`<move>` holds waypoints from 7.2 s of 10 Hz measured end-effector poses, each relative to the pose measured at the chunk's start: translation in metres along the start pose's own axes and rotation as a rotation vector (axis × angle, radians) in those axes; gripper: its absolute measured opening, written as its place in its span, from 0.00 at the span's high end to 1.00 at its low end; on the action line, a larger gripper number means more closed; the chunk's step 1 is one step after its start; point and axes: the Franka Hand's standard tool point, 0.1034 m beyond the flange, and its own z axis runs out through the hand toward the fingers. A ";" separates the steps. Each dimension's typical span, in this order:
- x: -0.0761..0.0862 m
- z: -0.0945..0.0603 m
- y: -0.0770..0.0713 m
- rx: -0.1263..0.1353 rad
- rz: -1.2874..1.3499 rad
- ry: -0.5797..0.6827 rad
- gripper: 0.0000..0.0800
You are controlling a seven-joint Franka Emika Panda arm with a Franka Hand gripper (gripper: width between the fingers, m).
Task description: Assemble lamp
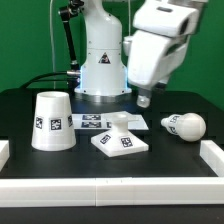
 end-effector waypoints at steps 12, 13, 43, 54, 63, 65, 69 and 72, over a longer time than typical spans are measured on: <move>-0.036 0.030 -0.008 0.021 0.720 0.094 0.13; -0.036 0.031 -0.008 0.022 0.737 0.095 0.13; 0.035 0.048 0.055 0.043 0.951 0.182 0.33; 0.098 0.036 0.050 0.037 0.953 0.205 0.33; 0.111 0.032 0.067 0.024 0.934 0.232 0.33; 0.110 0.033 0.067 0.024 0.934 0.231 0.14; 0.095 0.016 0.019 0.032 0.913 0.220 0.13; 0.085 0.009 -0.033 0.028 0.882 0.219 0.13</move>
Offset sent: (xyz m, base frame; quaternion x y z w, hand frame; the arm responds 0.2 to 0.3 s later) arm 0.0000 0.0000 0.0000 0.0000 0.0000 0.0000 1.0000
